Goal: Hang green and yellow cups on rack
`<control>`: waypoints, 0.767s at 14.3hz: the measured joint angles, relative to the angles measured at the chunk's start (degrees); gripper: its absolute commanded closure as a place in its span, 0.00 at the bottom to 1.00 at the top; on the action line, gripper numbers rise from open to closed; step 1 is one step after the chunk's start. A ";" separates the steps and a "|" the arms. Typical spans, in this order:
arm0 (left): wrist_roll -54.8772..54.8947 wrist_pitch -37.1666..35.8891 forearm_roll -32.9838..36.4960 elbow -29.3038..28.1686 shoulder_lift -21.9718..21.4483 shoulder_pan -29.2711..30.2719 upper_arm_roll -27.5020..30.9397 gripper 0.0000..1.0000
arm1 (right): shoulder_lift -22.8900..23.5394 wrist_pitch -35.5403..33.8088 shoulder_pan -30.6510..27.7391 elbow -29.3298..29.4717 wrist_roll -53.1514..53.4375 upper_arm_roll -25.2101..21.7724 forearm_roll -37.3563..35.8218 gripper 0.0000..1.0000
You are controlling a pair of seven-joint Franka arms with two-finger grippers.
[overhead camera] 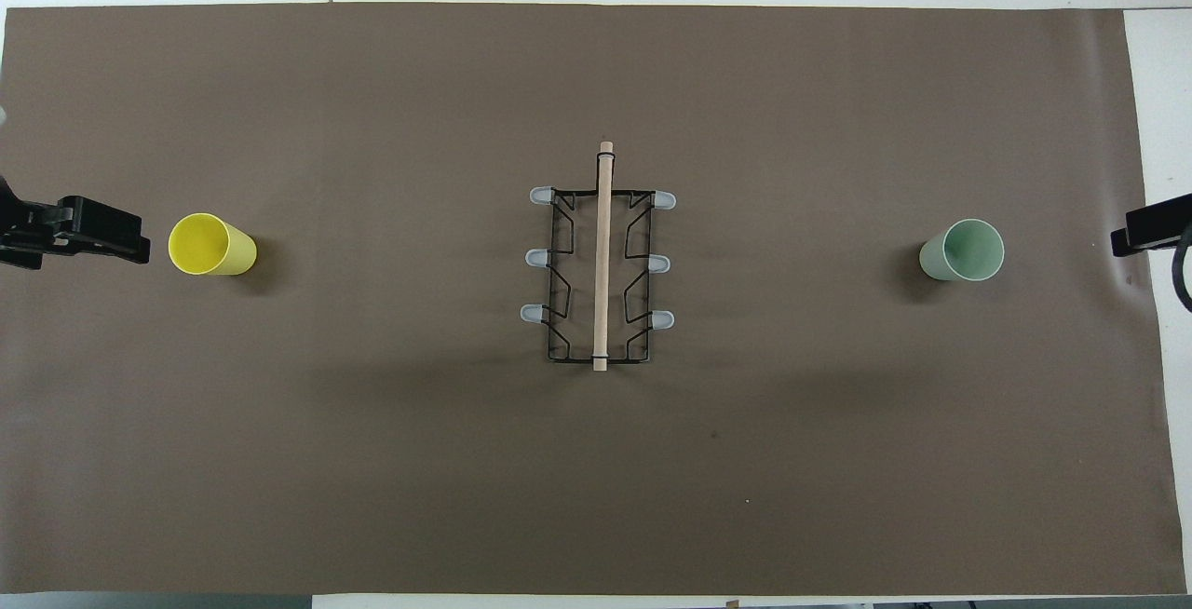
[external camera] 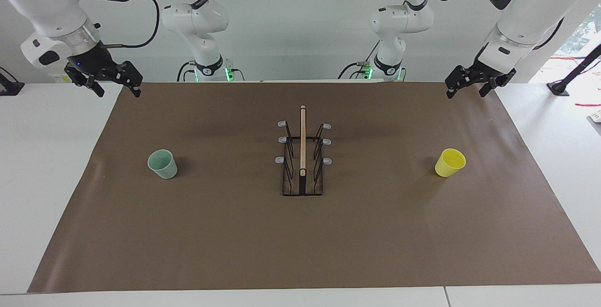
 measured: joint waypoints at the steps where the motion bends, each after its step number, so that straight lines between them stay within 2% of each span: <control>1: 0.00 0.00 0.00 0.00 0.00 0.00 0.00 0.00 | 0.00 0.00 0.00 0.00 0.00 0.00 0.00 0.00; 11: 0.00 0.00 0.00 0.00 0.00 0.00 0.00 0.00 | 0.01 0.00 -0.06 -0.44 0.11 -0.24 0.00 0.00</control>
